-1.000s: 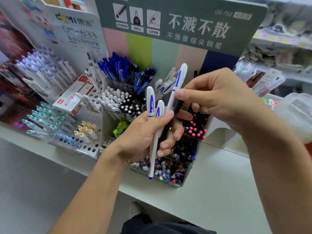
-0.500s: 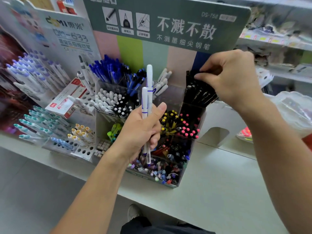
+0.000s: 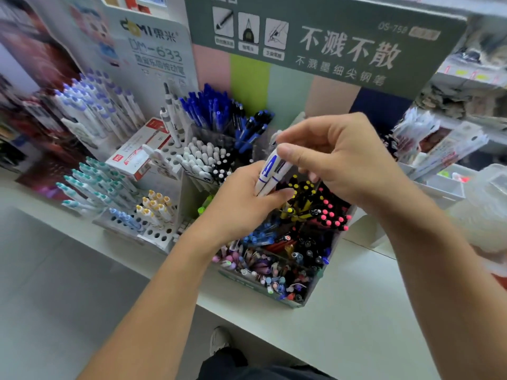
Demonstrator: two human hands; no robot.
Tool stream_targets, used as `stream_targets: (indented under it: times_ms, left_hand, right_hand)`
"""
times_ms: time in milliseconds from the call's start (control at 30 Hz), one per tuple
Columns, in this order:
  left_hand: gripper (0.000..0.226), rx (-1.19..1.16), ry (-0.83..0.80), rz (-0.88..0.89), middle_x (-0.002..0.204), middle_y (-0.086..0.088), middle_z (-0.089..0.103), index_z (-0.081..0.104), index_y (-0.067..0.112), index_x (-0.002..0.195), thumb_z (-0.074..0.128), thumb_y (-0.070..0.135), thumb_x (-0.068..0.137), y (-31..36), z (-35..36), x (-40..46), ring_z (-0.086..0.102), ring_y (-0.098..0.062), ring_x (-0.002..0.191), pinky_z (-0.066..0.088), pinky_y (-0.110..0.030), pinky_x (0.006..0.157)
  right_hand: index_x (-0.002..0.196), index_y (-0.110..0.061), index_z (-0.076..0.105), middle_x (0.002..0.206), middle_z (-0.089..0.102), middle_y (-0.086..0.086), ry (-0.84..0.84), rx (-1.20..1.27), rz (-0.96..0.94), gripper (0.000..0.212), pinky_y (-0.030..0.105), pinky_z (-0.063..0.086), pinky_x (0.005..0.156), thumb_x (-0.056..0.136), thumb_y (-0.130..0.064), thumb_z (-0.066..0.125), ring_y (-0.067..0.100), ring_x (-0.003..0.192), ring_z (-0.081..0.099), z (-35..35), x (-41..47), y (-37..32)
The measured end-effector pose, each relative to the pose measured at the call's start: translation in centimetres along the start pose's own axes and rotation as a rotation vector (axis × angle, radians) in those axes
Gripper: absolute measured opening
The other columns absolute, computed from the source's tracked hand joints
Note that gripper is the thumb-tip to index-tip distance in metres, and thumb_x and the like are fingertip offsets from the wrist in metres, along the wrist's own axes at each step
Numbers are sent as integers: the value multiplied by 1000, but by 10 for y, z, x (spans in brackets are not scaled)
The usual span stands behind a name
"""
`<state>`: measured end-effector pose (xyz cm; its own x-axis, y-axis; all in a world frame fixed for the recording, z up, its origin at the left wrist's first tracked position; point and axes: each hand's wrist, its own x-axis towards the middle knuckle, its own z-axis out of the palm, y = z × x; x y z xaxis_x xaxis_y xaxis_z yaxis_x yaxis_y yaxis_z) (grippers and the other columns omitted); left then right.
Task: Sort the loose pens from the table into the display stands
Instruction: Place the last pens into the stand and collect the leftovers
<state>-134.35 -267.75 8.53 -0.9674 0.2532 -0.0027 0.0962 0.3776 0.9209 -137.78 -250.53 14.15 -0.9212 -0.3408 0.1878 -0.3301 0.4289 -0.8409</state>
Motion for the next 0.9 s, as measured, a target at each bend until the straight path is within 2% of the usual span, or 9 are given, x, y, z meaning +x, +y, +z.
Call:
stream_targets:
  times_ms: [133, 200, 267, 333, 500, 600, 667, 767, 900]
  left_hand:
    - [27, 159, 3, 25, 89, 13, 65, 64, 20, 112, 75, 29, 90, -5, -5, 1, 58, -8, 76, 51, -35, 74]
    - [37, 202, 47, -39, 96, 6, 66, 58, 20, 112, 79, 34, 85, -6, -5, 1, 62, -9, 85, 52, -27, 75]
    - [40, 188, 128, -112, 92, 5, 63, 49, 22, 103, 82, 33, 83, -6, -6, -1, 59, -6, 77, 44, -15, 60]
    - [43, 153, 188, -114, 84, 3, 63, 43, 24, 97, 83, 30, 82, -8, -7, -1, 56, -5, 67, 40, -13, 54]
    - [67, 53, 221, -80, 91, 1, 73, 37, 24, 126, 86, 24, 79, -9, -9, 0, 70, -11, 79, 57, -32, 71]
    - [71, 13, 241, -73, 88, 0, 74, 36, 22, 128, 86, 19, 78, -8, -13, 0, 70, -12, 78, 58, -33, 73]
    - [58, 19, 224, -84, 85, 1, 73, 44, 21, 120, 85, 20, 80, -9, -17, 0, 69, -9, 73, 56, -27, 67]
    - [27, 200, 177, -56, 69, 6, 61, 59, 19, 89, 82, 32, 83, -11, -21, -2, 54, -7, 56, 41, -21, 51]
    - [44, 298, 108, -88, 48, 9, 41, 48, 19, 62, 70, 44, 90, -19, -30, -8, 35, -9, 43, 28, -22, 45]
  right_hand:
    - [100, -16, 78, 78, 74, 3, -26, 17, 25, 19, 23, 49, 55, 84, -26, 81, 8, 56, 58, 13, -1, 8]
    - [92, -12, 78, 74, 73, 13, -58, 46, 63, 12, 28, 53, 53, 85, -22, 79, 13, 53, 59, 14, 2, 5]
    - [87, -8, 77, 74, 74, 16, -110, 130, 96, 7, 26, 55, 54, 84, -14, 78, 16, 54, 61, 13, 4, 1]
    - [89, -6, 76, 79, 76, 13, -163, 185, 129, 5, 21, 55, 57, 84, -8, 76, 14, 59, 66, 11, 6, -2]
    - [103, -10, 77, 76, 75, 2, -242, 18, 91, 12, 23, 54, 57, 95, -12, 67, 8, 56, 60, 15, 14, -7]
    - [103, -13, 76, 76, 75, 3, -227, 11, 75, 11, 24, 55, 57, 94, -12, 69, 10, 55, 60, 17, 16, -7]
    - [102, -10, 76, 76, 74, 5, -236, 50, 81, 11, 23, 54, 57, 94, -10, 69, 11, 56, 60, 18, 16, -5]
    - [105, -4, 74, 82, 74, 11, -239, 96, 91, 14, 21, 53, 57, 93, -7, 69, 11, 56, 60, 21, 12, -3]
    - [106, -4, 73, 83, 70, 25, -148, 109, 91, 14, 22, 52, 56, 94, -5, 67, 19, 58, 59, 13, 11, 3]
